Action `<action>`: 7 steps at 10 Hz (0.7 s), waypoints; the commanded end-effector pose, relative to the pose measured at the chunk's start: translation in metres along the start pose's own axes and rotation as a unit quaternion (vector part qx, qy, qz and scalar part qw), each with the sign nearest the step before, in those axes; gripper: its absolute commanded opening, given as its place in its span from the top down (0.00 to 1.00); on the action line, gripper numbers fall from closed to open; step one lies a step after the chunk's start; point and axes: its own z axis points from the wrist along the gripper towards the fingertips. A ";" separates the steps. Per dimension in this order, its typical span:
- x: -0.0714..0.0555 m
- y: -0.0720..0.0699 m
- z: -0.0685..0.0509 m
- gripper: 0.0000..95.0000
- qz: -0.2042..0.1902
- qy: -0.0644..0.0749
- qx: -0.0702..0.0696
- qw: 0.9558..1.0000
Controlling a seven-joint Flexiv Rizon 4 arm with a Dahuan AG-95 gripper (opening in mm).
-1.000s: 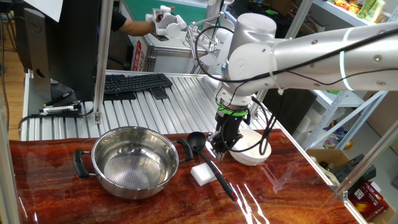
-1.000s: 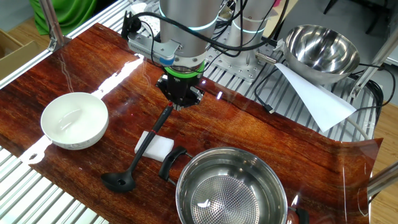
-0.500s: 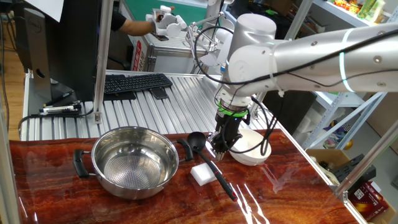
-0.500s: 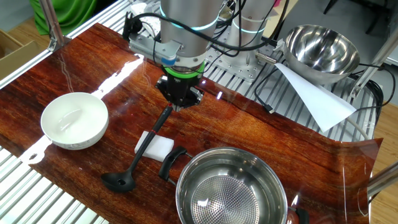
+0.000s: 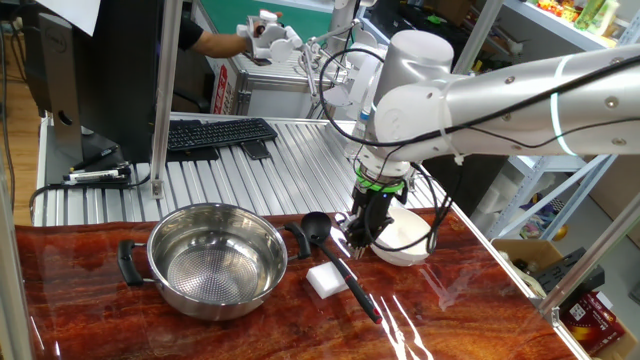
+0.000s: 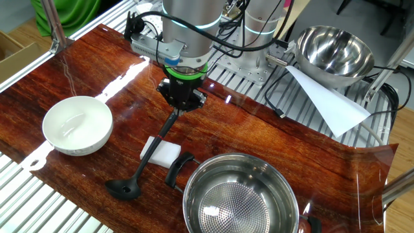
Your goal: Scoop water with a large spoon from one bowl to another
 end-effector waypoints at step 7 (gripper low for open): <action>0.000 -0.009 0.028 0.20 -0.001 -0.007 -0.004 1.000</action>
